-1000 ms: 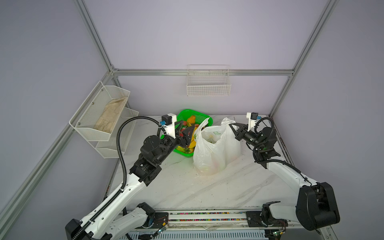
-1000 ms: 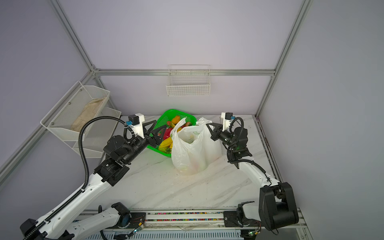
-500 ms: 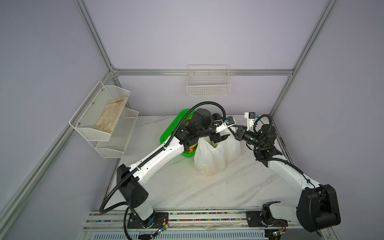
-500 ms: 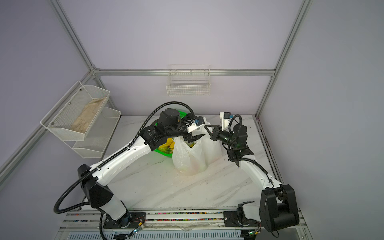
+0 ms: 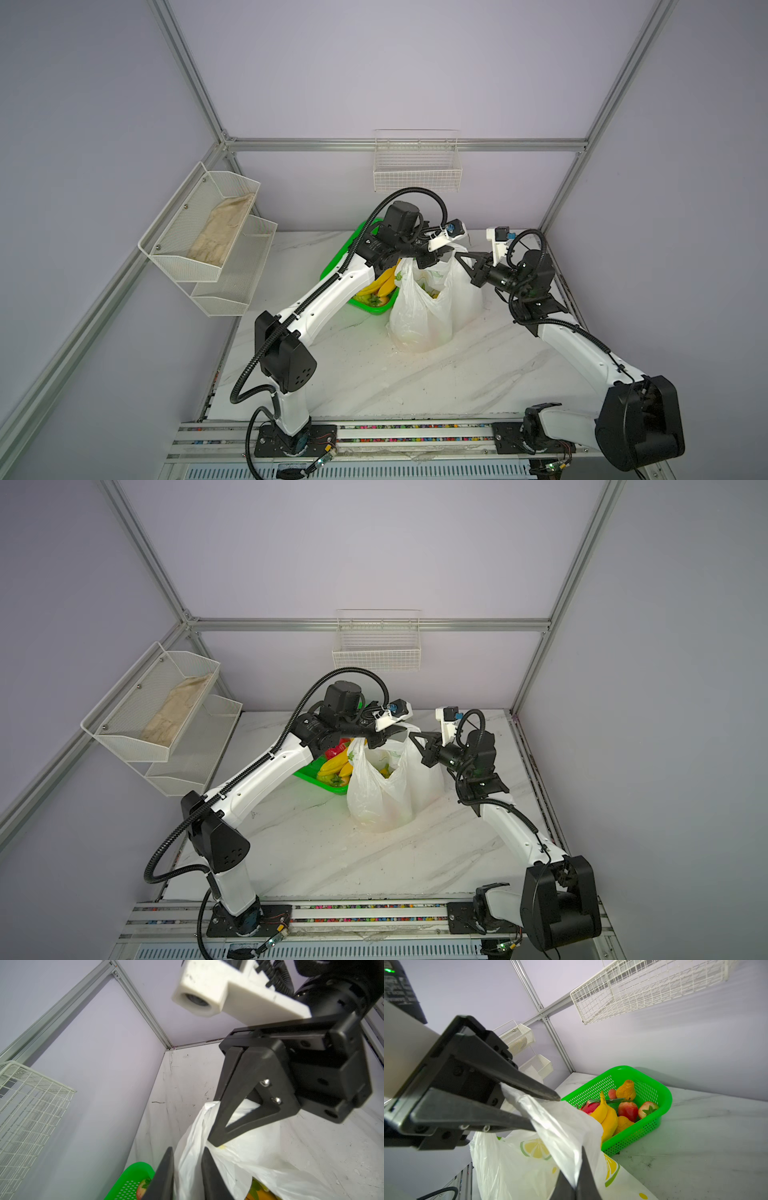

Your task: Place the fake fruits into the plastic bag and tie a complex knot

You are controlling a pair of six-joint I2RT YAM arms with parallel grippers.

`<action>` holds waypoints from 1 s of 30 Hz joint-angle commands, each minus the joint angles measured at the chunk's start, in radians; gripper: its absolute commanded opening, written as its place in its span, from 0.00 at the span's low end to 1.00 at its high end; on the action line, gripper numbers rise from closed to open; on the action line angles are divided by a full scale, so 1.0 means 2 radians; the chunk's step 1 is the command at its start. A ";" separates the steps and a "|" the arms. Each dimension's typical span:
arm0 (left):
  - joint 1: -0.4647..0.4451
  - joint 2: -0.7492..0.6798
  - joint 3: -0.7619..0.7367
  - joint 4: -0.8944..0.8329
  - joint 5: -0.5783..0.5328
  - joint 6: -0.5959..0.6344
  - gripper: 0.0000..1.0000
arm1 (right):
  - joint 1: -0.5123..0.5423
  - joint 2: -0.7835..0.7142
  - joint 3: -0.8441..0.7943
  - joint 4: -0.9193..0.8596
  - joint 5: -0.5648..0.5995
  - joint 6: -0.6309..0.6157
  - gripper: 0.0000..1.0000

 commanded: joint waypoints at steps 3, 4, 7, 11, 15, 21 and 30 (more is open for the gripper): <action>0.018 -0.016 0.055 -0.004 0.040 -0.041 0.00 | 0.000 -0.015 -0.005 -0.021 0.016 -0.076 0.00; 0.018 -0.015 0.065 -0.010 0.046 -0.055 0.00 | 0.001 -0.015 -0.007 -0.027 0.027 -0.096 0.05; 0.018 -0.011 0.098 -0.050 0.086 -0.106 0.00 | 0.005 -0.026 -0.020 -0.007 0.056 -0.132 0.38; 0.018 -0.034 0.077 -0.062 0.102 -0.187 0.00 | 0.047 -0.060 -0.071 0.121 0.111 -0.162 0.64; 0.018 -0.051 0.065 -0.069 0.099 -0.233 0.00 | 0.099 -0.048 -0.063 0.149 0.148 -0.198 0.79; 0.018 -0.071 0.051 -0.067 0.103 -0.250 0.00 | 0.123 0.003 -0.050 0.222 0.268 -0.156 0.78; 0.017 -0.074 0.068 -0.066 0.124 -0.288 0.00 | 0.131 0.080 -0.031 0.352 0.259 -0.105 0.78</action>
